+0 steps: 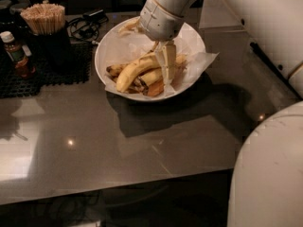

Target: Pick banana from white bowl

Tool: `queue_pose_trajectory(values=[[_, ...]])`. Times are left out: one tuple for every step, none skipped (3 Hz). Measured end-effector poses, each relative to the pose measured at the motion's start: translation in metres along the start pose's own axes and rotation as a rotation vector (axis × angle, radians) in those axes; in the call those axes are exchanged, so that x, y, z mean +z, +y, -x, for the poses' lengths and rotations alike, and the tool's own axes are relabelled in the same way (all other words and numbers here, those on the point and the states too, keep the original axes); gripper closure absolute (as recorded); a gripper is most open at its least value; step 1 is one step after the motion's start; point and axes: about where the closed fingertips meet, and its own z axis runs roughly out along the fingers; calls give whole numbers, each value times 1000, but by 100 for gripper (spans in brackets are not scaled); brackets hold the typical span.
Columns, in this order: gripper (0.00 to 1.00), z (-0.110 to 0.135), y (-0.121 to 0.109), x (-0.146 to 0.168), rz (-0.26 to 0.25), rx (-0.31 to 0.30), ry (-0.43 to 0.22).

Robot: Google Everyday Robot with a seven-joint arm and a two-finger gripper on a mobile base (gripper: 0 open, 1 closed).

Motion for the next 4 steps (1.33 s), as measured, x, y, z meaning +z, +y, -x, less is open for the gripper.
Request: queue_pose_trajectory(values=[[0,-8,-1,5,7,19,-4],[0,-14,3,19,32,44,-26],[0,-14,3,19,33,44,-26],[19,-14,3,19,33,44,-26]])
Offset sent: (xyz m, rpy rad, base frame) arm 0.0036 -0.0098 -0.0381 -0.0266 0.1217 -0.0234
